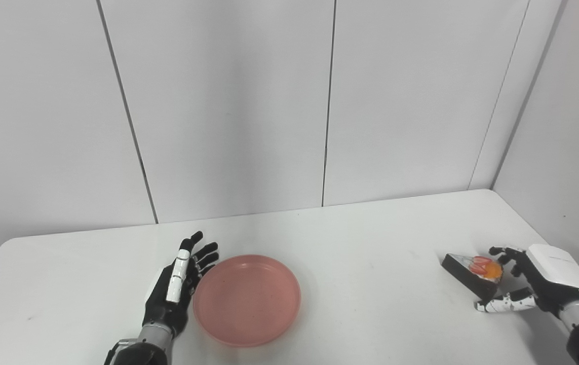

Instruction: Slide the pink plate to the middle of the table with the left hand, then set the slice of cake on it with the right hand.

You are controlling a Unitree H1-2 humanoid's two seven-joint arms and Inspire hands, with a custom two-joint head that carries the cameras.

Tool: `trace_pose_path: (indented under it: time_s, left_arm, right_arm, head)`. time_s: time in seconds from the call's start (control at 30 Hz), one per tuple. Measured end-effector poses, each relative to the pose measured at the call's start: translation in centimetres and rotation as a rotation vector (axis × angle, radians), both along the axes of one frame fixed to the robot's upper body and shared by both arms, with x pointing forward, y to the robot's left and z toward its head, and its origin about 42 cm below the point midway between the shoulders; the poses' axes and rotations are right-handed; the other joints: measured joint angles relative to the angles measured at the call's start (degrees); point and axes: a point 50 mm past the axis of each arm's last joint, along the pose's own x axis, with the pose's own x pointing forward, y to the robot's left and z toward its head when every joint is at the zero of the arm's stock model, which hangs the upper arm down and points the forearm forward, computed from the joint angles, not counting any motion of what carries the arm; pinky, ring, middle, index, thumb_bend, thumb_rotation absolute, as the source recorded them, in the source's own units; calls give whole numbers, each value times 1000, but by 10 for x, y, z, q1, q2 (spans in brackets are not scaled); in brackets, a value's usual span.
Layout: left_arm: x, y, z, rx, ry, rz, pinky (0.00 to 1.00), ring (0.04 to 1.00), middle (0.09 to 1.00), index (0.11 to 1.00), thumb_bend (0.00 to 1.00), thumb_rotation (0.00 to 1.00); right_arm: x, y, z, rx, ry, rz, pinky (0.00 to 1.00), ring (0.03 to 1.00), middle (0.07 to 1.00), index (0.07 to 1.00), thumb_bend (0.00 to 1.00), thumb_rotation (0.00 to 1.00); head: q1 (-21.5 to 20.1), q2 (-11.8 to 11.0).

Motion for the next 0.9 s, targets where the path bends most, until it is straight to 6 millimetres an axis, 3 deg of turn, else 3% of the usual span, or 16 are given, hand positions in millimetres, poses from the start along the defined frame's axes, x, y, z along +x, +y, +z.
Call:
trace_pose_path:
  time_s: [0.27,0.63,0.8,0.9]
  left_arm:
    - [-2,-1,0,7,-4,-4,843,850,835,915,713,956]
    - [-4,-2,-1,7,-6,-9,831,840,829,918,692,965]
    - [-4,-2,-1,7,-4,-6,825,835,824,917,694,965]
    - [-4,-2,0,7,0,-7,829,834,824,920,705,961]
  right_arm:
    - [2,6,-6,163,-26,-11,522,603,659,738,889,355]
    - [21,14,-2,282,-29,-57,493,580,637,755,898,412]
    - [21,14,-3,294,-27,-58,509,590,628,743,887,401]
    - [21,14,-4,308,-32,-60,449,509,547,675,830,337]
  head:
    - [3,1]
    - [8,4]
    - [10,3]
    - [10,4]
